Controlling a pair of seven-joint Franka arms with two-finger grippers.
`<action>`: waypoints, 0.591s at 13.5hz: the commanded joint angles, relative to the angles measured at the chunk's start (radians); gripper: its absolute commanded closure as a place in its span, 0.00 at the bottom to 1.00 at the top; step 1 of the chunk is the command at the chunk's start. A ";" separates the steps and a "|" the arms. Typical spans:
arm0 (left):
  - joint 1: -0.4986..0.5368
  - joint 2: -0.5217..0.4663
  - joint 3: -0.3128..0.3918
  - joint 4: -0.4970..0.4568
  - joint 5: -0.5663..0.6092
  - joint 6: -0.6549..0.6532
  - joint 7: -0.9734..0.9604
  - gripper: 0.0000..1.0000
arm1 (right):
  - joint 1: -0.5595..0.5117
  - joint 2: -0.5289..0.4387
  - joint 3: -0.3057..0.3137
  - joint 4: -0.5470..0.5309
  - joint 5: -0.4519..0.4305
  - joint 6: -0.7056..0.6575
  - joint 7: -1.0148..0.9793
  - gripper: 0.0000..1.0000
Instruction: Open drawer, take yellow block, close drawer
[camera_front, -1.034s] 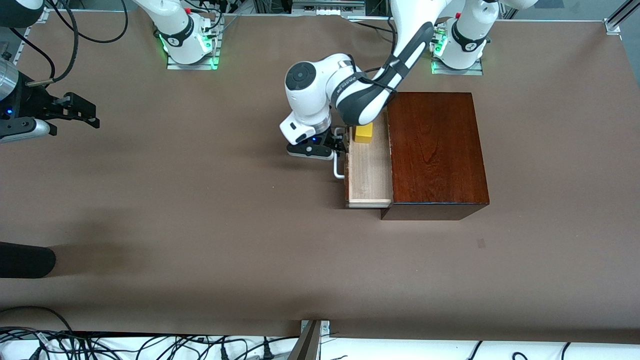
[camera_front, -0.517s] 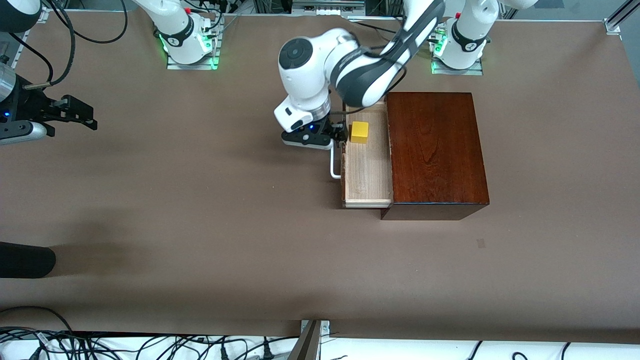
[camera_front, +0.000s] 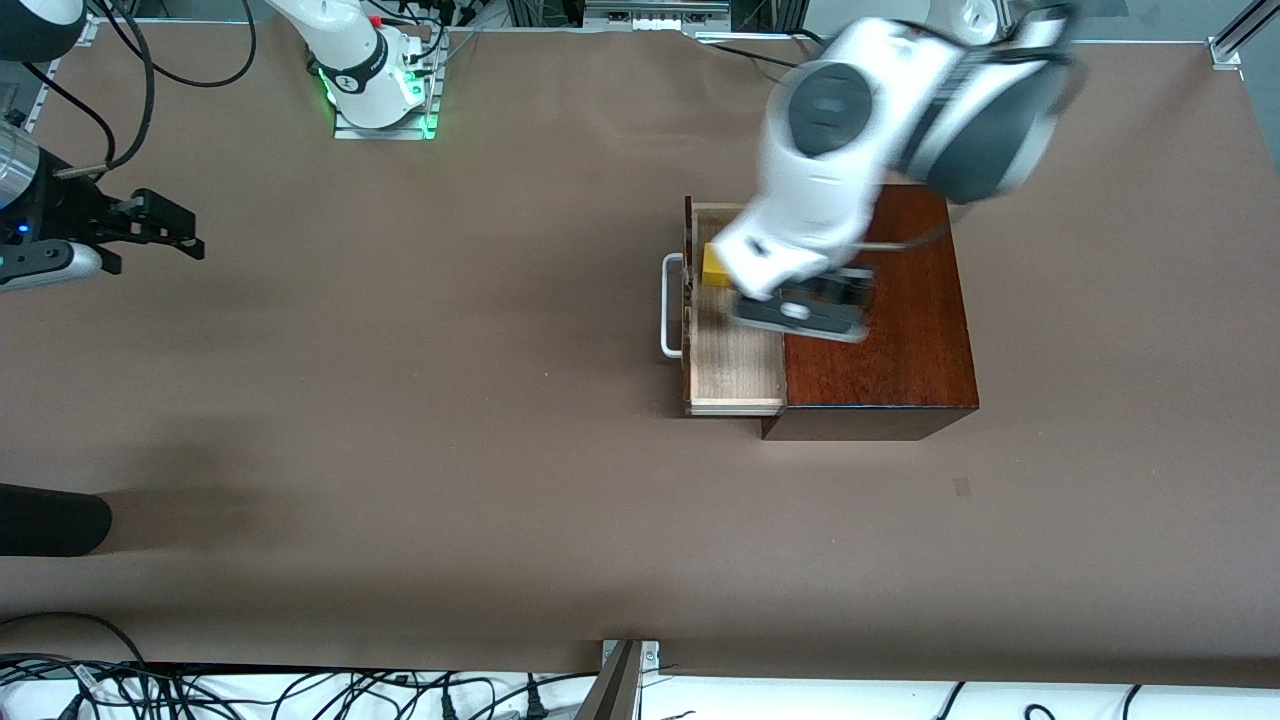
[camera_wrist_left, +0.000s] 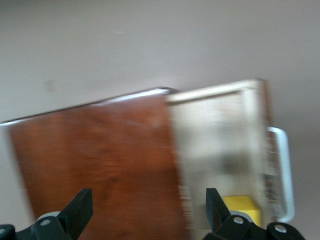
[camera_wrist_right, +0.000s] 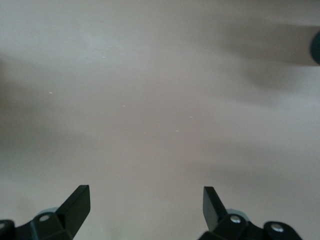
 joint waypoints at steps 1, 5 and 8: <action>0.130 -0.050 -0.013 -0.018 -0.030 -0.051 0.083 0.00 | 0.058 0.014 0.003 0.033 0.027 -0.006 -0.002 0.00; 0.290 -0.087 -0.010 -0.015 -0.037 -0.080 0.307 0.00 | 0.149 0.063 0.005 0.039 0.018 -0.003 -0.005 0.00; 0.373 -0.010 -0.002 0.113 -0.137 -0.077 0.329 0.00 | 0.238 0.115 0.025 0.068 0.033 0.000 -0.001 0.00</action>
